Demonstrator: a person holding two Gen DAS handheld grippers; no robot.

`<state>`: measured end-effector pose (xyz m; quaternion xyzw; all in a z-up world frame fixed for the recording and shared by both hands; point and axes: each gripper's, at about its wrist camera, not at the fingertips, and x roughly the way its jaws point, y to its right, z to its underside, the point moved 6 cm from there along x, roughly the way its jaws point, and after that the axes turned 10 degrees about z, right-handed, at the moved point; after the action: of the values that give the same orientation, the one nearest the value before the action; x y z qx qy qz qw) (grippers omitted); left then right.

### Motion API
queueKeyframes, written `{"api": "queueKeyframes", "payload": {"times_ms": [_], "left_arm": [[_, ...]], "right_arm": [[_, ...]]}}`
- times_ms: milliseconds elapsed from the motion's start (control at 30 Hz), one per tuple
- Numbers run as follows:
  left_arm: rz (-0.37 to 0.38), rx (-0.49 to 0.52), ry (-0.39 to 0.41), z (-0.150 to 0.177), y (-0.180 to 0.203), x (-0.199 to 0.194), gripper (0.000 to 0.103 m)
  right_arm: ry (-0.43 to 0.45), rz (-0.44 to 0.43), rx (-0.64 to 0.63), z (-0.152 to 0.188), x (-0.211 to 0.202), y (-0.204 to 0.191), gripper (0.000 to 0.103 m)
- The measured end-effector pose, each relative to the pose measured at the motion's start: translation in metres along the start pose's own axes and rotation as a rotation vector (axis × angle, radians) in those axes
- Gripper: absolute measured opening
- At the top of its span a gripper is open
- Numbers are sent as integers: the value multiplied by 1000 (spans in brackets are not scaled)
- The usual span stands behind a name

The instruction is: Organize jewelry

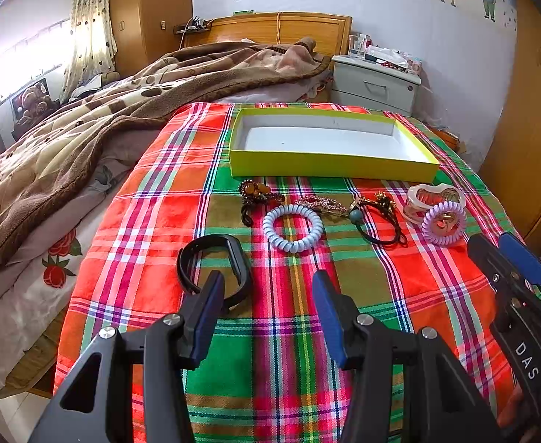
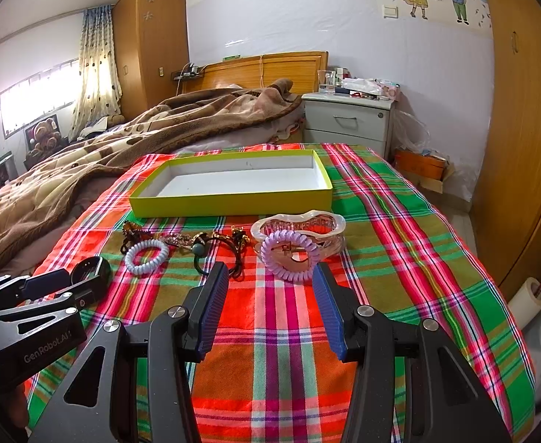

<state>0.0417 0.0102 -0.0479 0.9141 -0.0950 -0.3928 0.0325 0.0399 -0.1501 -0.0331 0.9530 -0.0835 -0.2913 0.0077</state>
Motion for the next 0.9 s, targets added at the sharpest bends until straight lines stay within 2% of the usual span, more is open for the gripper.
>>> {"api": "queueKeyframes", "payload": {"times_ms": [900], "left_arm": [[-12, 1, -2, -1, 2, -2, 51]], "right_arm": [[-1, 2, 0, -2, 0, 0, 48]]}}
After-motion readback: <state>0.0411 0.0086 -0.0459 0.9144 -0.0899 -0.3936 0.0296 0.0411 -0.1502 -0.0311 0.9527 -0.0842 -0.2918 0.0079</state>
